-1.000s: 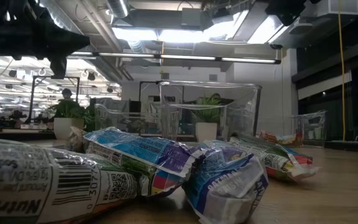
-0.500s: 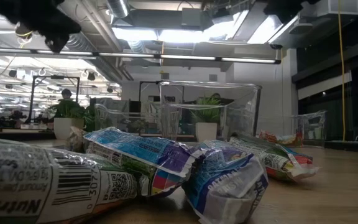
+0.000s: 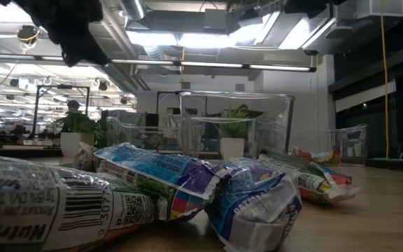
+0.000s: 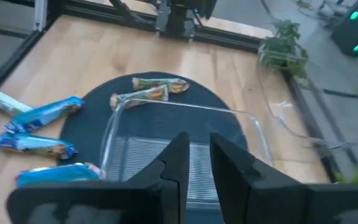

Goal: Pick and place Granola Bars by type
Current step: Put the yellow granola bar into the top left transparent bin

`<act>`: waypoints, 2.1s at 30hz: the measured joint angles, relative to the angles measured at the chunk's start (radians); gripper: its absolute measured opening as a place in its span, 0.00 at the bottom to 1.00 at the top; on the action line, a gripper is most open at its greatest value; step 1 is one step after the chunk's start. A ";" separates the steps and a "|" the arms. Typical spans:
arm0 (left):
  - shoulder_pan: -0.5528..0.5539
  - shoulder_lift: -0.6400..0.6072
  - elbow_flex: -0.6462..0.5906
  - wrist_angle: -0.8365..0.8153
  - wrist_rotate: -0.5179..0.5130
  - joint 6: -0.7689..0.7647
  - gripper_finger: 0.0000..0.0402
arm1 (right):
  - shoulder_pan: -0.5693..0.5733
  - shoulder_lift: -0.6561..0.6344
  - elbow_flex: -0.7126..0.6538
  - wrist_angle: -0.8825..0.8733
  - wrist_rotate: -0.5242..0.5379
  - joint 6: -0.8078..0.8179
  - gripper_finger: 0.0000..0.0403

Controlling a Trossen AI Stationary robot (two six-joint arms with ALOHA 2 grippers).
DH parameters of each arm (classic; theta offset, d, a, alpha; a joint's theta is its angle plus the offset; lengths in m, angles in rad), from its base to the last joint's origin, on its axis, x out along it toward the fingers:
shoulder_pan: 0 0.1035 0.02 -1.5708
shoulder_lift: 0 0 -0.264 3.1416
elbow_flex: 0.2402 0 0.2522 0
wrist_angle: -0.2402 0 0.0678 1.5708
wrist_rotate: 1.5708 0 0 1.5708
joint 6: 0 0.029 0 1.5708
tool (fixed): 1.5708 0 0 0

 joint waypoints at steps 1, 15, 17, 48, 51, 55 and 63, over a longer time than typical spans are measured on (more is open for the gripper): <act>0.000 0.020 0.000 -0.004 0.000 -0.021 0.17 | -0.006 0.000 0.000 0.003 0.000 -0.012 0.17; 0.000 0.265 0.000 0.001 -0.049 -0.153 0.49 | -0.147 0.000 0.000 0.017 0.000 -0.186 0.17; 0.000 0.298 0.000 0.001 -0.050 -0.169 0.51 | -0.166 0.000 0.000 0.018 -0.001 -0.199 0.17; 0.000 0.736 0.000 0.189 0.099 -0.282 0.52 | -0.375 0.000 0.000 0.023 -0.204 -0.397 0.17; 0.000 0.757 0.001 0.193 0.099 -0.303 0.52 | -0.394 0.000 0.000 0.023 -0.244 -0.399 0.17; 0.000 0.768 0.003 0.192 0.097 -0.314 0.48 | -0.416 0.000 0.000 0.022 -0.283 -0.399 0.17; 0.000 0.768 0.002 0.186 0.082 -0.362 0.23 | -0.452 0.000 0.000 0.022 -0.327 -0.399 0.17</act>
